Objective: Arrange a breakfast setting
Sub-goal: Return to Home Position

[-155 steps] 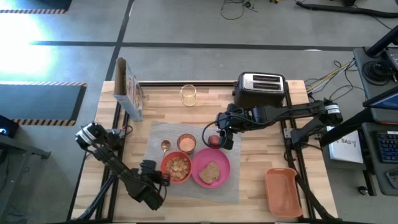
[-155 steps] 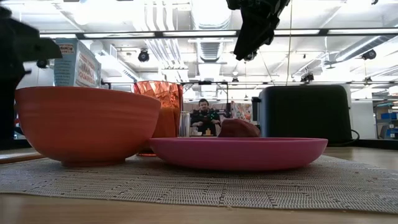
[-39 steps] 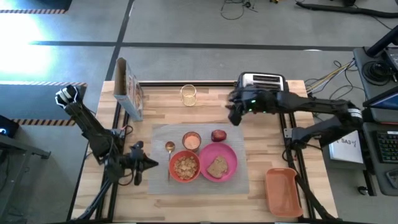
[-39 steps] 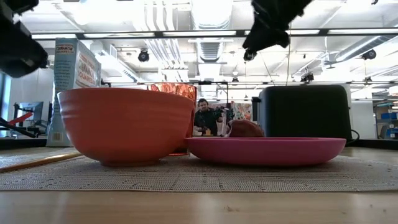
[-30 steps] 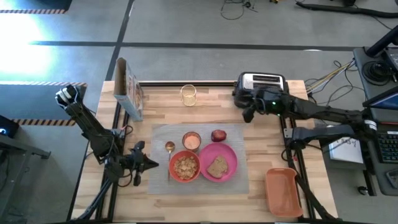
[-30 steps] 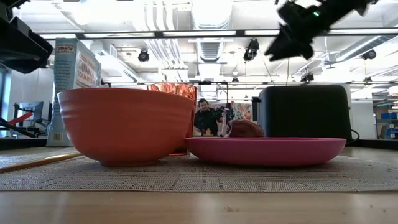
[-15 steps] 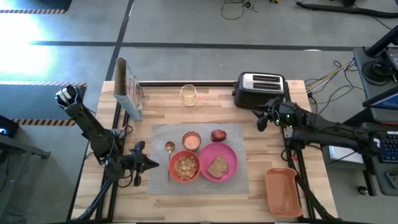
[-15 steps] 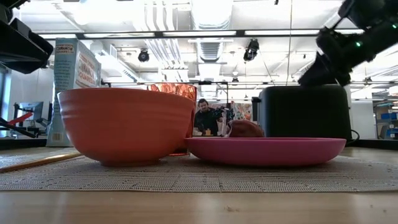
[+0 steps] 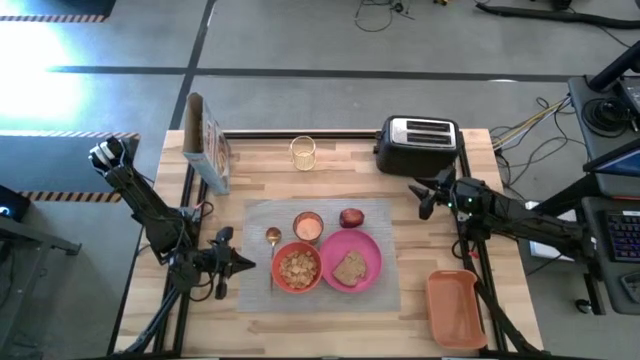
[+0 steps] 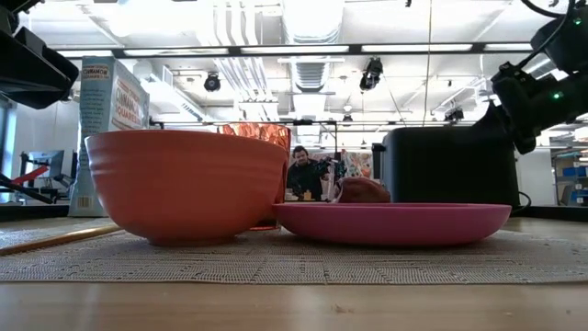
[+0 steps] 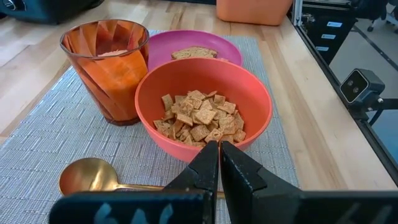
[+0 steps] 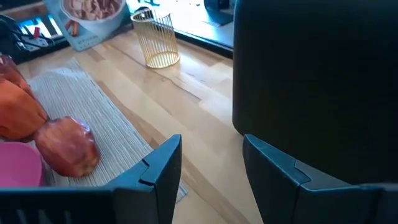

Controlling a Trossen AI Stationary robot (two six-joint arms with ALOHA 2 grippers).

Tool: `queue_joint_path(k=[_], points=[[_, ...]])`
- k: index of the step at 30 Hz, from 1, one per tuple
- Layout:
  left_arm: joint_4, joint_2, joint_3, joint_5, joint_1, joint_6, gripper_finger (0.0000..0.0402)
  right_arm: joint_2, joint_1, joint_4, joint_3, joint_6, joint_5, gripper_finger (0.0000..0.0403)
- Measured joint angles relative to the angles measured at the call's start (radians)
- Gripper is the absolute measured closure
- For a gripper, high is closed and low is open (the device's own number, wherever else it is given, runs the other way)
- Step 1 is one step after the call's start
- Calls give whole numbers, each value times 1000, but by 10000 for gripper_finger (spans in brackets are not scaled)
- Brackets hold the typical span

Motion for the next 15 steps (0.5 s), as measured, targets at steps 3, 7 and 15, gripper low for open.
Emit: queue_joint_path(k=[3,7,15], points=[[0,0,0,0,0,-6,402,-3,0,-10,8,0,0,243],[-5,1,0,2,0,-49,402,-3,0,-3,21,0,0,243],[-15,1,1,2,0,-72,402,-1,0,-5,20,0,0,243]])
